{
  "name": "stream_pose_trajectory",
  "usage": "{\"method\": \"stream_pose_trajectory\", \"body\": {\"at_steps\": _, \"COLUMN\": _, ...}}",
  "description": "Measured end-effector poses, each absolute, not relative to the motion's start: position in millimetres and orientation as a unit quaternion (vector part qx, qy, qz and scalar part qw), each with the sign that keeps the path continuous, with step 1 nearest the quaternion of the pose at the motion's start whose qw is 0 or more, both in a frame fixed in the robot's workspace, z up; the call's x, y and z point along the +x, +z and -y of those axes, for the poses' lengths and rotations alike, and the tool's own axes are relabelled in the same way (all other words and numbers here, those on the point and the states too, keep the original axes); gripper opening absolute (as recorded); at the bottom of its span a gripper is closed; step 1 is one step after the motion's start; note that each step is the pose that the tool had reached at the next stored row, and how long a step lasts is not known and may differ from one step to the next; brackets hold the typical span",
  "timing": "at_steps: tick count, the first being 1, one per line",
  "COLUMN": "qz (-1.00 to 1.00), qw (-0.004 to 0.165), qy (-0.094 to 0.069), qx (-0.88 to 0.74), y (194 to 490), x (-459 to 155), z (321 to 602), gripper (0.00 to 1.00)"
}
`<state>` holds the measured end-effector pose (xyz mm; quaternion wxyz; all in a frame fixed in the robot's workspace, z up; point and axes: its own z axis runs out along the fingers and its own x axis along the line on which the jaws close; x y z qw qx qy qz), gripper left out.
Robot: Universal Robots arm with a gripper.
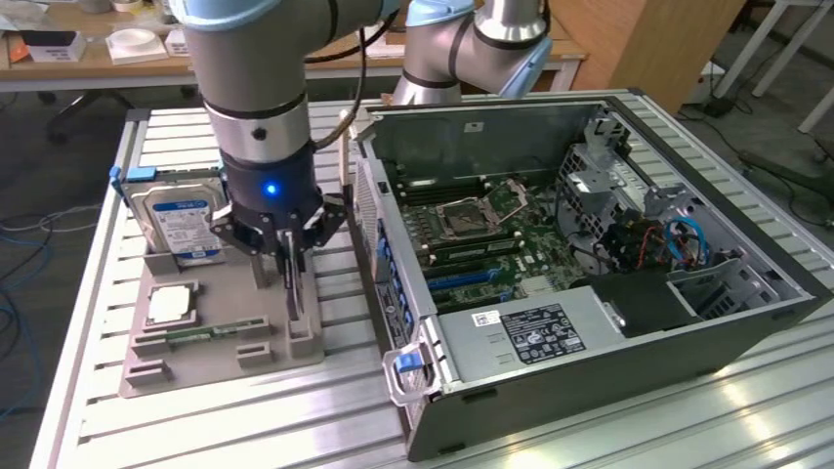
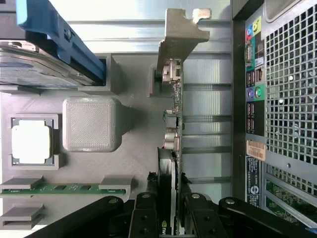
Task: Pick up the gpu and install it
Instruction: 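Pick up the gpu and move the gpu toward the slot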
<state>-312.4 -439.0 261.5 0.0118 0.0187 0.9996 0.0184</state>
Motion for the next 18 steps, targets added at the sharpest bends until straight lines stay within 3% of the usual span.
{"method": "stream_pose_trajectory", "body": {"at_steps": 18, "qz": -1.0, "qw": 0.011, "qy": 0.018, "qx": 0.019, "y": 316, "x": -312, "z": 439, "gripper": 0.27}}
